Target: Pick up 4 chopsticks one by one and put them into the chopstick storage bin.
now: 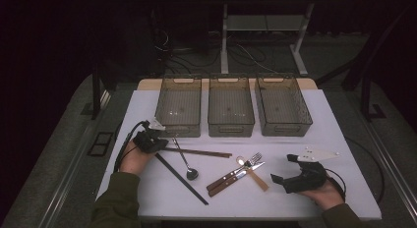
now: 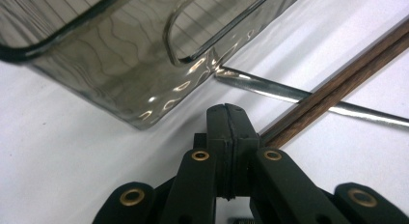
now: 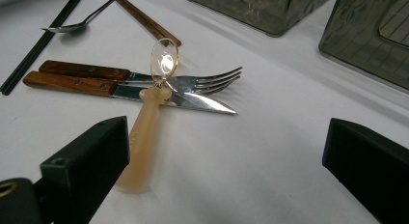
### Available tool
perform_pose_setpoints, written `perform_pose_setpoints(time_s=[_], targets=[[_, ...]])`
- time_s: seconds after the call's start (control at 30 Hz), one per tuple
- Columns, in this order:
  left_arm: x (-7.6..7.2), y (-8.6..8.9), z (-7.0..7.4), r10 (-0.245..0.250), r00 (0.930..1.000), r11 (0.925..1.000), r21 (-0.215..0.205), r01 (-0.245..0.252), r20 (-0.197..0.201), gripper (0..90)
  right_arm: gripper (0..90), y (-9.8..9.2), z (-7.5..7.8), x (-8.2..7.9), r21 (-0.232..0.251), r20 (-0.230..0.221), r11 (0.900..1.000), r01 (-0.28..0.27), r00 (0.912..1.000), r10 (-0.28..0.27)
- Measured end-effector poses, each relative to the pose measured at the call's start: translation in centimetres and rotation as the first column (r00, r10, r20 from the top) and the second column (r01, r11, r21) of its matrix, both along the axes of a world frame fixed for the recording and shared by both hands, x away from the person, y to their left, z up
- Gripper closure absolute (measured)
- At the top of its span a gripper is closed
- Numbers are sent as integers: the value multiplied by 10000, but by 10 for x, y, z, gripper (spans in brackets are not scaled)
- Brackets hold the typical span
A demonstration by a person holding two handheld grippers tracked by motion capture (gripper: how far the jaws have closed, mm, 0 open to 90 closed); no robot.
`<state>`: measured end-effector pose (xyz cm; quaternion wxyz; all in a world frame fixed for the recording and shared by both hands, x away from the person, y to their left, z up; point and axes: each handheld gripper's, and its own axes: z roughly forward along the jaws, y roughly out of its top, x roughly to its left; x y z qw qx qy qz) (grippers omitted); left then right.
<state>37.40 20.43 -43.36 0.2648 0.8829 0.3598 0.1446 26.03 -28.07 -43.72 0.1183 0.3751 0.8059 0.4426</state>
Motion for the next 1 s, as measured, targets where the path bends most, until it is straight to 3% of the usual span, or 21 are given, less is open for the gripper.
perform_pose_setpoints(time_s=[0.47,0.73,1.0], targets=[[-5,0,4,-213,9989,9990,381,229,-407,896,23,0,0,0,-23,-45,10000,-19,10000,19],[-9,0,4,-193,9983,9994,273,208,-549,896,23,0,0,0,-42,-49,10000,-20,10000,20],[-12,-1,6,-322,9973,9984,449,352,-663,895,23,0,0,0,-15,-39,10000,-21,10000,20]])
